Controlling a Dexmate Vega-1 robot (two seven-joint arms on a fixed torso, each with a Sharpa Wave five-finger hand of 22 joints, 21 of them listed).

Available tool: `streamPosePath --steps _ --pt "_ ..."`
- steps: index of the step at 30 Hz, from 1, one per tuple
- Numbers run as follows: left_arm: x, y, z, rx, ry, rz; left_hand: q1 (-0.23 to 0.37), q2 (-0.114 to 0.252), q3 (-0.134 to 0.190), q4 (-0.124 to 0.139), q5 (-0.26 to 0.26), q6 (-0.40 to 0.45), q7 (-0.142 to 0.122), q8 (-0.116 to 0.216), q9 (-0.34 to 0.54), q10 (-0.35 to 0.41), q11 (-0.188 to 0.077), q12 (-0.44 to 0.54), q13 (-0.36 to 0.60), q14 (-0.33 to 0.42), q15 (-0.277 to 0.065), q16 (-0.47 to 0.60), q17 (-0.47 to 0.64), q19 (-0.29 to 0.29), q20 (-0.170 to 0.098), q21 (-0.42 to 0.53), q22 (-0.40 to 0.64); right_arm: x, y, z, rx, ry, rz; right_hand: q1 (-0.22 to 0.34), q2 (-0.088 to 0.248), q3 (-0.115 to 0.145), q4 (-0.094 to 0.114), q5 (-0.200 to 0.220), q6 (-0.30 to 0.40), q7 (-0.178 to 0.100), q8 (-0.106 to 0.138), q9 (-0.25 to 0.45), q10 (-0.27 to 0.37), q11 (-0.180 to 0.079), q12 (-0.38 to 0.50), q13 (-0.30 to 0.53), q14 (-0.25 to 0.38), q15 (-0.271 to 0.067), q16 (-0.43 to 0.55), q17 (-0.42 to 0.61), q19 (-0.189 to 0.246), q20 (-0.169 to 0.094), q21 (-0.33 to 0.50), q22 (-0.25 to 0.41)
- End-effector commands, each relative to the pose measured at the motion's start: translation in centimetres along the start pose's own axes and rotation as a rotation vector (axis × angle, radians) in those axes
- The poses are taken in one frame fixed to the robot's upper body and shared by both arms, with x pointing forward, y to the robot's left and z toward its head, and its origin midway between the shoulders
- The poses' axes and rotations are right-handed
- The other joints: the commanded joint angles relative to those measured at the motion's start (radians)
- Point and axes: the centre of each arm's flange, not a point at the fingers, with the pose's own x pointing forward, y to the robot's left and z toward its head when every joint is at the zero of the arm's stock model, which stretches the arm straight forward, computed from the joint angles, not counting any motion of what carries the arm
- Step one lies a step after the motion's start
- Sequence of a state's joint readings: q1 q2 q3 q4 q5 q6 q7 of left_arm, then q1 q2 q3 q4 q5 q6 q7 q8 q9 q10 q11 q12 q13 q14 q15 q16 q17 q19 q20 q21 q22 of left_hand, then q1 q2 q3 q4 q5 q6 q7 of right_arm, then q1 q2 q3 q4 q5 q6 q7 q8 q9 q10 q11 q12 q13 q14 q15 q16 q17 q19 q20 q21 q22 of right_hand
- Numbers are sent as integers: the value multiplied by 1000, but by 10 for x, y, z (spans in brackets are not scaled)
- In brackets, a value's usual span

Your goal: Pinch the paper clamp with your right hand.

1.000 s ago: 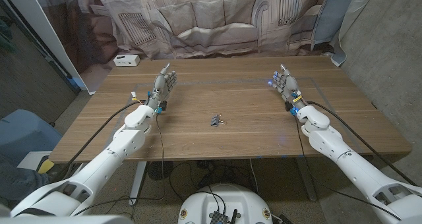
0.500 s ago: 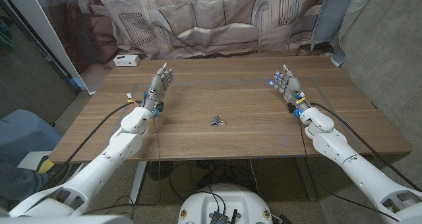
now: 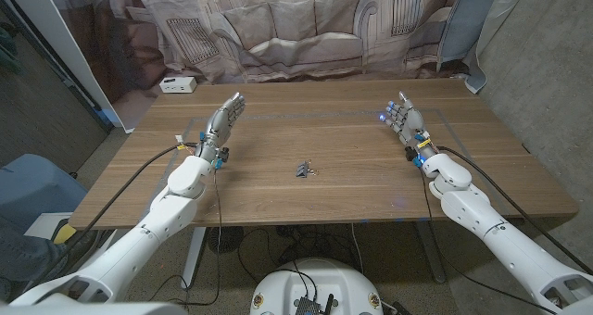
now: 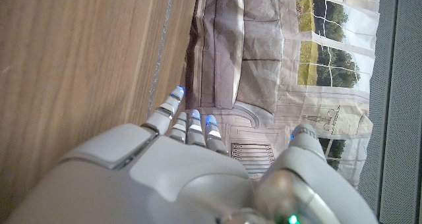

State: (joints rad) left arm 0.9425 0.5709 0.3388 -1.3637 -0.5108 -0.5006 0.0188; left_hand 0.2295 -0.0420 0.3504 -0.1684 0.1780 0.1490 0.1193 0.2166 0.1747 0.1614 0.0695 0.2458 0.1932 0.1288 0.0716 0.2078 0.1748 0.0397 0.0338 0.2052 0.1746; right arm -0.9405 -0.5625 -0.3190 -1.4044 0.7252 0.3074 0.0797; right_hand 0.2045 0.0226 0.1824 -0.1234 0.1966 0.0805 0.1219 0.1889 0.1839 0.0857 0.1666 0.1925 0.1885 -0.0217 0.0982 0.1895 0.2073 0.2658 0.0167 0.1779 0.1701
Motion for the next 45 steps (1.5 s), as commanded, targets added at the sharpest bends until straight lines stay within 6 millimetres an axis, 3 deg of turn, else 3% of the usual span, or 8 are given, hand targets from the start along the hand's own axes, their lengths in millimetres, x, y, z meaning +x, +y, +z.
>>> streamPosePath --steps 1,16,21,30,43,45 --pt "-20 -8 6 38 -64 -16 19 -2 7 -6 2 24 -3 11 6 17 -2 4 4 12 -5 2 2 9 1 3 1 -6 4 4 -13 3 3 8 3 9 2 7 8 17 4 3 8 4 4 5 10 6 9 1 0 9 7 1" --pt "-37 -16 9 129 -56 -108 70 -12 18 -10 5 48 -15 12 6 47 -16 9 4 35 -19 0 2 23 -7 2 1 -15 8 9 -34 10 16 14 9 11 0 5 -2 16 1 3 -6 1 0 5 -4 9 6 1 -18 12 4 2" --pt "-43 -20 10 94 -60 -130 111 -25 24 -12 10 78 -32 19 7 70 -30 12 4 51 -27 -2 2 28 -10 -1 1 -18 7 10 -40 11 17 15 9 11 0 4 -7 16 0 3 -9 1 0 6 -8 9 5 1 -25 13 3 2" --pt "-54 -29 25 194 -67 -159 149 -35 30 -12 13 97 -41 20 7 95 -45 16 5 64 -36 -3 1 36 -14 -2 1 -21 5 13 -38 0 22 15 9 9 0 3 -10 17 -1 3 -12 2 0 6 -10 10 6 2 -29 15 4 2" --pt "-72 -46 37 307 -77 -214 176 -39 34 -10 14 109 -45 20 8 106 -46 17 5 73 -42 -5 1 43 -12 -2 1 -32 -3 21 -52 -10 13 13 7 7 0 1 -8 16 1 3 -13 2 1 6 -10 10 7 2 -32 16 5 2" --pt "-76 -49 38 298 -110 -196 201 -42 39 -7 14 139 -53 25 8 133 -52 22 5 95 -48 -2 1 63 -17 2 1 -34 -4 21 -58 -7 13 13 6 6 0 1 -9 16 1 3 -14 2 1 6 -10 10 7 2 -33 16 5 2"
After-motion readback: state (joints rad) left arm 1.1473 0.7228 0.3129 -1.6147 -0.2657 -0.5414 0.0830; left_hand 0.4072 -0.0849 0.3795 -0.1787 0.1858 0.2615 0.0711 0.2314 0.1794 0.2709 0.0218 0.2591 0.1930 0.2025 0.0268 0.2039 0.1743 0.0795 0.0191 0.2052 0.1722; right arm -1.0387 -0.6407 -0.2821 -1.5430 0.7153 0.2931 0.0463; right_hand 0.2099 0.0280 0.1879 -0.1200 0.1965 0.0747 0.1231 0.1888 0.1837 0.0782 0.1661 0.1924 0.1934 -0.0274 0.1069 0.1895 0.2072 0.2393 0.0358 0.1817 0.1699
